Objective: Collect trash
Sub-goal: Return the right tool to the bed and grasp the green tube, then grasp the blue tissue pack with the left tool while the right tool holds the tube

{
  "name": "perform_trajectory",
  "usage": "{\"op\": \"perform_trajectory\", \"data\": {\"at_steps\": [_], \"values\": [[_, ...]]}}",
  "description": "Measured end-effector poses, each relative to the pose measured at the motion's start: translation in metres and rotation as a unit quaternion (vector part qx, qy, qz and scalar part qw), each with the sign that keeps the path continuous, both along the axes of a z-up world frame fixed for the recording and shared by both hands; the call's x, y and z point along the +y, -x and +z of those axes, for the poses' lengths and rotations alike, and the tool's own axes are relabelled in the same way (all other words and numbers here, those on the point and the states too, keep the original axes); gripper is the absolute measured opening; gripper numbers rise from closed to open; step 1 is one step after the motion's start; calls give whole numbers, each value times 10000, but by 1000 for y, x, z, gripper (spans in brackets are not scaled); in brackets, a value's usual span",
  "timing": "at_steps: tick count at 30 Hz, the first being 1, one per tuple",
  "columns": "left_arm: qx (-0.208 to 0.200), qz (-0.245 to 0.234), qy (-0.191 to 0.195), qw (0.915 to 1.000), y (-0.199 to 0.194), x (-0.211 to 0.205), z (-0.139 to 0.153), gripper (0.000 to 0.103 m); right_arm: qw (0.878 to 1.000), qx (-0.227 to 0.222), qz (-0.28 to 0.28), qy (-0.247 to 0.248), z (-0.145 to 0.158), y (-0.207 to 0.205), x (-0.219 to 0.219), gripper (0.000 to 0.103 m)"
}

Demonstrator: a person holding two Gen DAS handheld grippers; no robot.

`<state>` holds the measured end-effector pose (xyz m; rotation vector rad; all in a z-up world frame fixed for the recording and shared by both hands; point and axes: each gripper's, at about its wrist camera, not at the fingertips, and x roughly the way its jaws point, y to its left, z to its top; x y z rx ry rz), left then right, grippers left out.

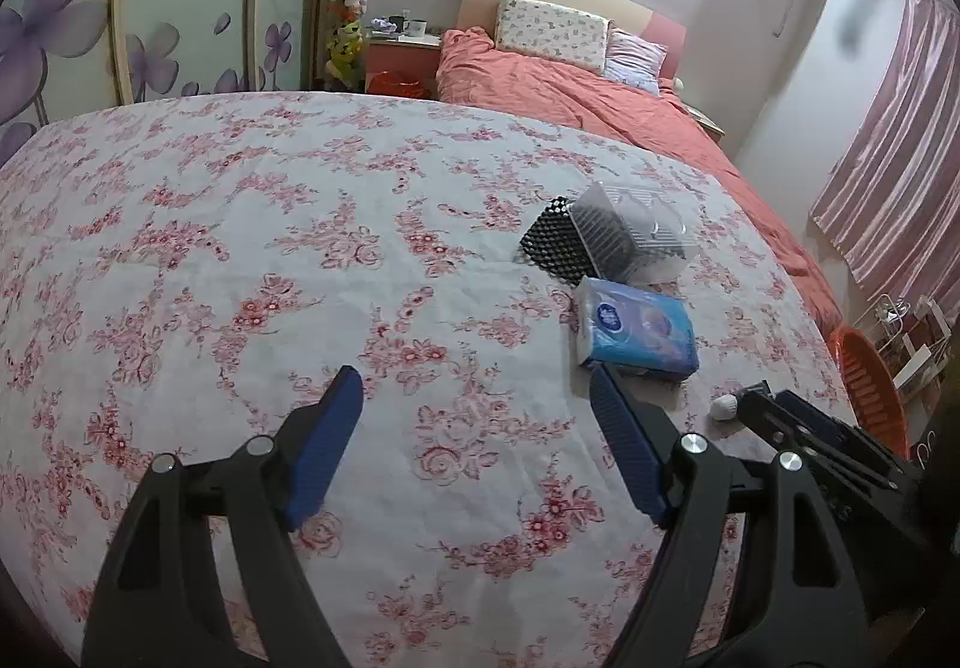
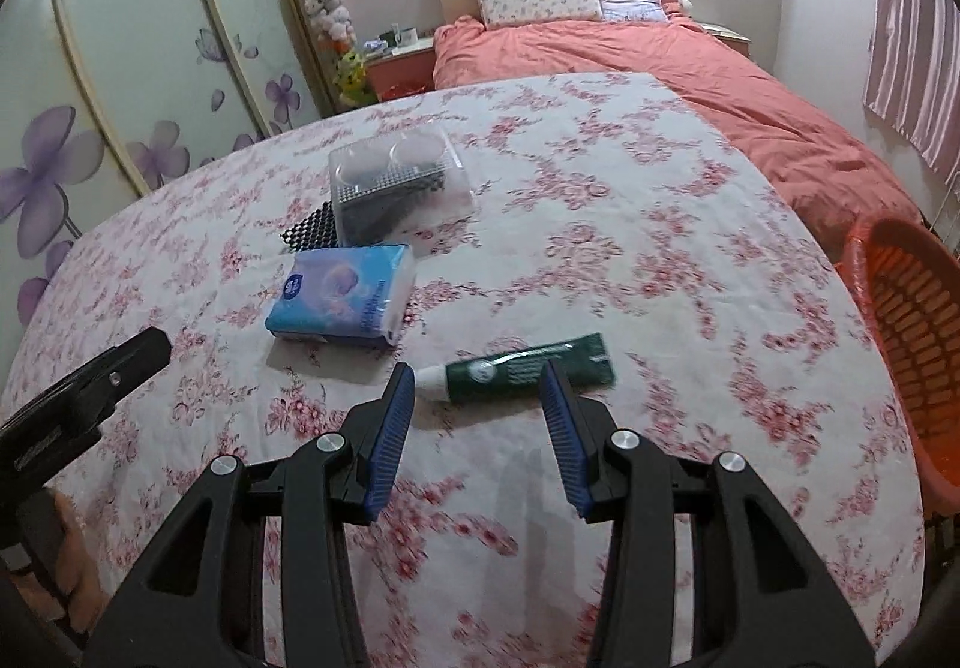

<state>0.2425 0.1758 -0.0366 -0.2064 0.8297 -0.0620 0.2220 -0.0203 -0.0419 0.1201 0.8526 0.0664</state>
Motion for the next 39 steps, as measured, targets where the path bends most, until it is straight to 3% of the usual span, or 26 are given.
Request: {"op": "perform_trajectory", "data": {"at_steps": [6,12,16,19,30,33,35,39], "values": [[34,19,46,10000,-2,2,-3,76,9990,90,-56,444,-4,-15,10,45],[59,-27,92,9999,-3,-1,-6,76,9968,75,-210,764,-7,0,-8,46],[71,-77,126,9999,-4,-6,-6,76,9963,184,-520,653,-11,7,-36,46],[73,-126,127,9998,-3,-11,-7,76,9977,172,-595,260,-10,10,-52,46],[110,-368,57,9992,-10,-39,-6,76,9990,209,-329,225,-12,-7,-44,45],[129,-457,24,9989,-14,-51,-7,76,9987,166,-286,396,-13,-6,-39,33],[139,-514,4,9986,-18,-59,-8,77,9986,136,-263,447,-13,-4,-41,18],[162,-590,-60,9981,-29,-76,-12,82,9987,127,-371,327,-13,1,-54,18]]}}
